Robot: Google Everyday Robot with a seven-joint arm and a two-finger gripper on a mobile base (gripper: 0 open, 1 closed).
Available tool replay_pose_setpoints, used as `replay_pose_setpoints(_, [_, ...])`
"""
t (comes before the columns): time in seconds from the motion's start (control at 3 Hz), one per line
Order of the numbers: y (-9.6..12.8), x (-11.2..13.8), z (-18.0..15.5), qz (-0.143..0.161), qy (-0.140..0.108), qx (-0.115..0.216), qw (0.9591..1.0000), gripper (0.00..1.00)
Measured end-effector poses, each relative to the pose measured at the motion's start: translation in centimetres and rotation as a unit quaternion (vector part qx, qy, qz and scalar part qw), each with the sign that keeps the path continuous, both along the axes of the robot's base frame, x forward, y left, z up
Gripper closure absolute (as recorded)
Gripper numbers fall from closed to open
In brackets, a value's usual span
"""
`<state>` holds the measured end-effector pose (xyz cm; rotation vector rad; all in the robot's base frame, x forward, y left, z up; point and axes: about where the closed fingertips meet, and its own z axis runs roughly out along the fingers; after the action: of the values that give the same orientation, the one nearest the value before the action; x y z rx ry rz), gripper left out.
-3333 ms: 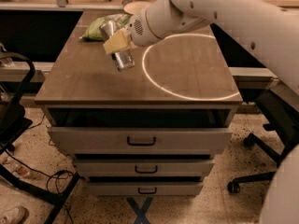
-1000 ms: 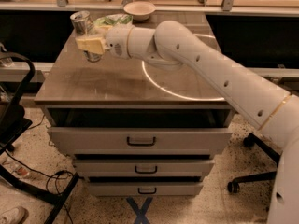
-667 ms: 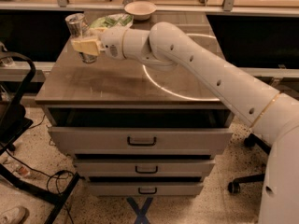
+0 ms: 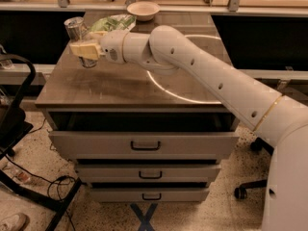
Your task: Place redbull can upright
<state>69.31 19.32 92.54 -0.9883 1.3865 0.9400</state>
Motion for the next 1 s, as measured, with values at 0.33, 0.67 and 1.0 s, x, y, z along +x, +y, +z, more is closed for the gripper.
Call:
replay_pose_setpoints(0.33, [0.3,0.3,-1.4,-0.001,0.013,0.009,0.9999,1.0])
replay_pose_setpoints(0.67, [0.5,0.5,-2.4,-0.001,0.022,0.016,0.9996,1.0])
replay_pose_setpoints(1.0, [0.4,0.7,-3.2,0.004,0.025,0.022,0.9994,1.0])
